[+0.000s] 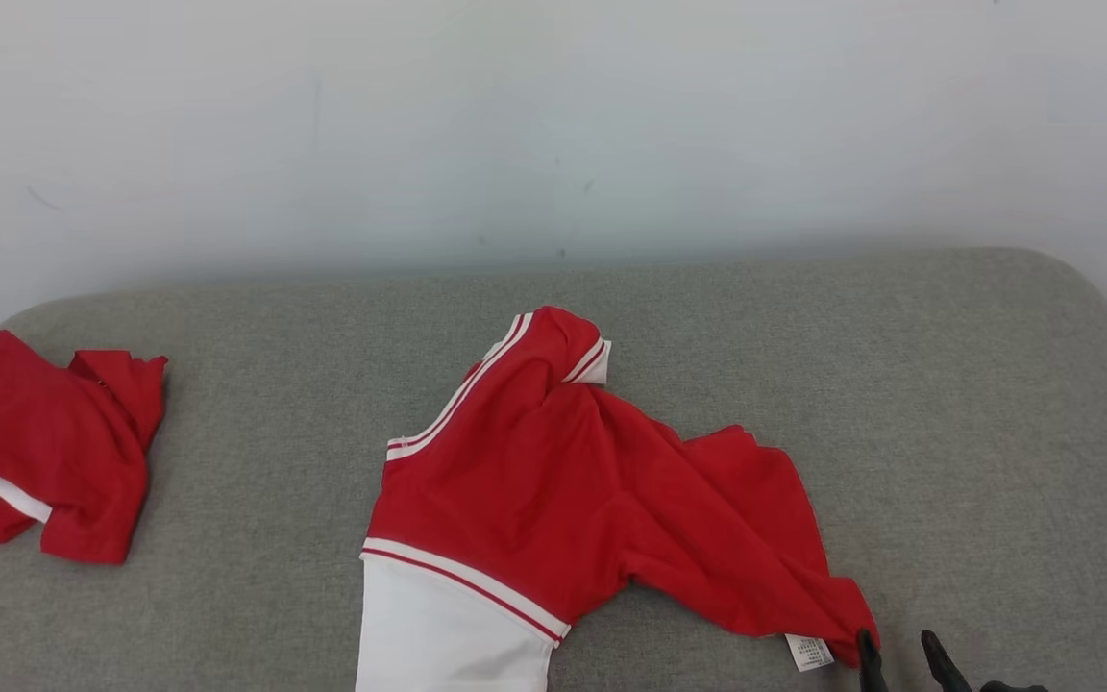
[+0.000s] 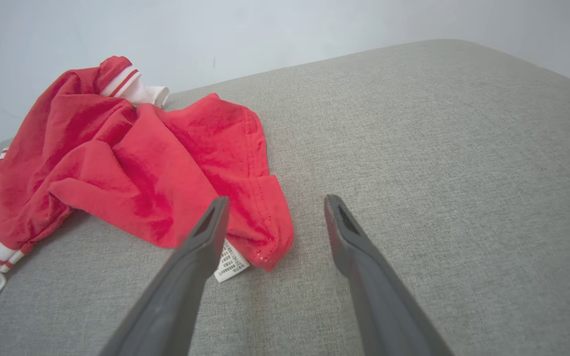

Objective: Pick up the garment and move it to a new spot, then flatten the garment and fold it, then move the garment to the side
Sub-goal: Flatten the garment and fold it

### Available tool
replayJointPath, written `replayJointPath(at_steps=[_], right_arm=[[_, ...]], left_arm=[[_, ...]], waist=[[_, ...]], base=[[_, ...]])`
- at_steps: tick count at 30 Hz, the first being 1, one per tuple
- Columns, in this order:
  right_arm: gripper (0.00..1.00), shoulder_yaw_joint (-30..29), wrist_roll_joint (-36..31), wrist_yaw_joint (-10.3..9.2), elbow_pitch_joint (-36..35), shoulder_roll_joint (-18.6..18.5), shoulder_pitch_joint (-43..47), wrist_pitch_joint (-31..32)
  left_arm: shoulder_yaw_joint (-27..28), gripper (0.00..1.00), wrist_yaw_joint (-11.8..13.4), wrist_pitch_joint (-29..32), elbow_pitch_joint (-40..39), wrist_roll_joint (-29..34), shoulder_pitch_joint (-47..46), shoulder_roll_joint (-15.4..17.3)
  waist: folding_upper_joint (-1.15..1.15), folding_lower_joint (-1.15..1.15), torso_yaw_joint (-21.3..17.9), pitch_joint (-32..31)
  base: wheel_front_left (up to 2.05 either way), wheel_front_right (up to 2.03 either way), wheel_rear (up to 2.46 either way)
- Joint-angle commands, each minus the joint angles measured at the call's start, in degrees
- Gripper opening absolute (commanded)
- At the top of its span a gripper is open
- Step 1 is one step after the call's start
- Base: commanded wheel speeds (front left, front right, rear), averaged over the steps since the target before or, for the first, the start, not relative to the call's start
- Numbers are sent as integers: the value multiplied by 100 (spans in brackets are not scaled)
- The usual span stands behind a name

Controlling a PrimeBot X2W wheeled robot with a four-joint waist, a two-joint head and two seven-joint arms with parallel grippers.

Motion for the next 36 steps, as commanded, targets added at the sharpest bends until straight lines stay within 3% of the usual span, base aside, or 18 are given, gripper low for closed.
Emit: replayJointPath(at_steps=[1, 6, 12, 30, 36], right_arm=[[100, -36, -43, -13, -61, 5, 70, -1], [100, -148, -132, -13, -268, 21, 138, -1], [100, -149, -152, -14, -221, -14, 40, -1], [100, 52, -94, -14, 768, 44, -510, -2], [100, 161, -31, -13, 1184, 108, -753, -2]], left_arm=[[72, 100, 34, -18, -126, 59, 82, 1], [507, 100, 102, -18, -833, 362, 287, -67], [717, 100, 13, -18, -854, 554, 265, -211], [486, 100, -224, -18, 1044, 344, -592, -505], [388, 100, -246, 3, 1785, -24, -810, -633]], waist=[[0, 1, 18, -2], [0, 1, 67, -2], [0, 1, 57, 4], [0, 1, -169, 210], [0, 1, -168, 225]], base=[[0, 0, 0], [0, 0, 0], [0, 0, 0], [0, 0, 0], [0, 0, 0]])
